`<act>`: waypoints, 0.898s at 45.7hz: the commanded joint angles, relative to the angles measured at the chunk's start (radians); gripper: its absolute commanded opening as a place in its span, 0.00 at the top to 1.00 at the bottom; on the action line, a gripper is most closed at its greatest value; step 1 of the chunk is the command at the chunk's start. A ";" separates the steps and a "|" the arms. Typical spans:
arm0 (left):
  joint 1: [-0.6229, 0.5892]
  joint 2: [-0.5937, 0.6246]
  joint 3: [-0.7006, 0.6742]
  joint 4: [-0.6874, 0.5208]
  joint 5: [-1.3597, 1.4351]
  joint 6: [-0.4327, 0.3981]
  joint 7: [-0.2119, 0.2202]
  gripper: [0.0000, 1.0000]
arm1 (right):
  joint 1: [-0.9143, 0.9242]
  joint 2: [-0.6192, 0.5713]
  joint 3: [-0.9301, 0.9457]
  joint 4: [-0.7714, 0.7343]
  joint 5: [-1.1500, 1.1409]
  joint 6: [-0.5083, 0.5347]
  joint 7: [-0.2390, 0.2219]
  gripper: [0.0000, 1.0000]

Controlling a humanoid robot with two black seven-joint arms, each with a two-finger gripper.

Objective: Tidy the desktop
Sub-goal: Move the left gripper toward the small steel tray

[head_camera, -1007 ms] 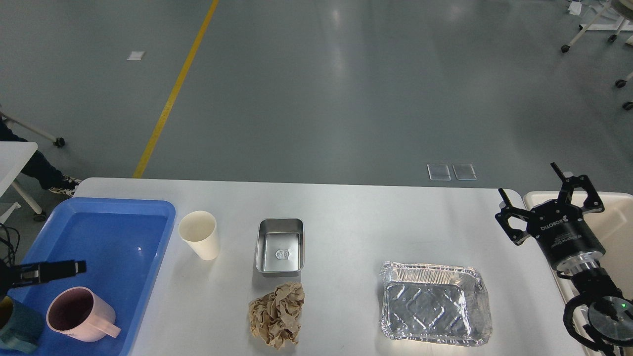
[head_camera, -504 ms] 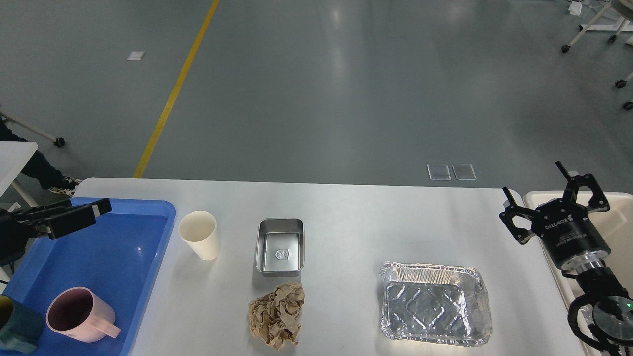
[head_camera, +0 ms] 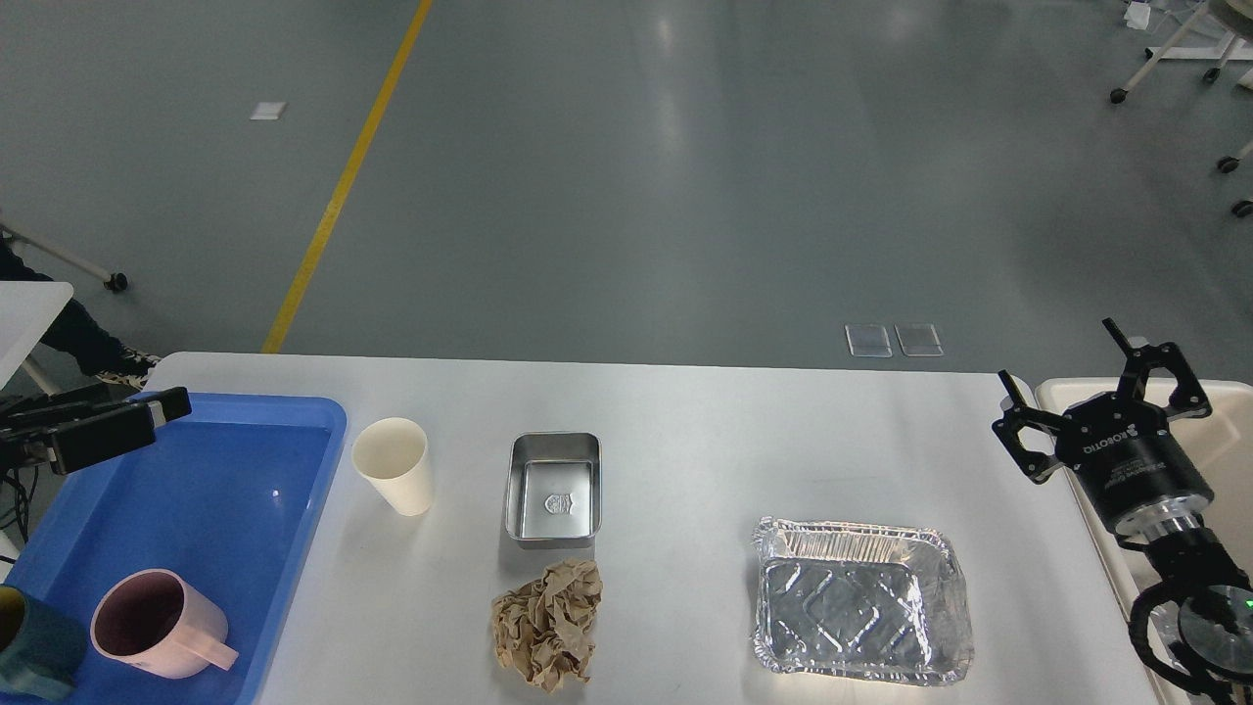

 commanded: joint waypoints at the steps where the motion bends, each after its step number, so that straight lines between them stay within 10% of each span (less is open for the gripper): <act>1: -0.001 -0.007 0.002 -0.001 0.000 -0.009 -0.001 0.03 | 0.000 0.000 -0.001 0.000 0.000 0.000 0.000 0.00; 21: -0.055 -0.292 0.003 0.157 -0.014 -0.160 0.110 0.03 | -0.011 0.003 -0.006 0.000 0.000 0.002 0.000 0.00; 41: -0.121 -0.534 0.037 0.283 0.006 -0.218 0.112 0.03 | -0.012 0.012 -0.012 0.000 0.000 0.002 0.001 0.00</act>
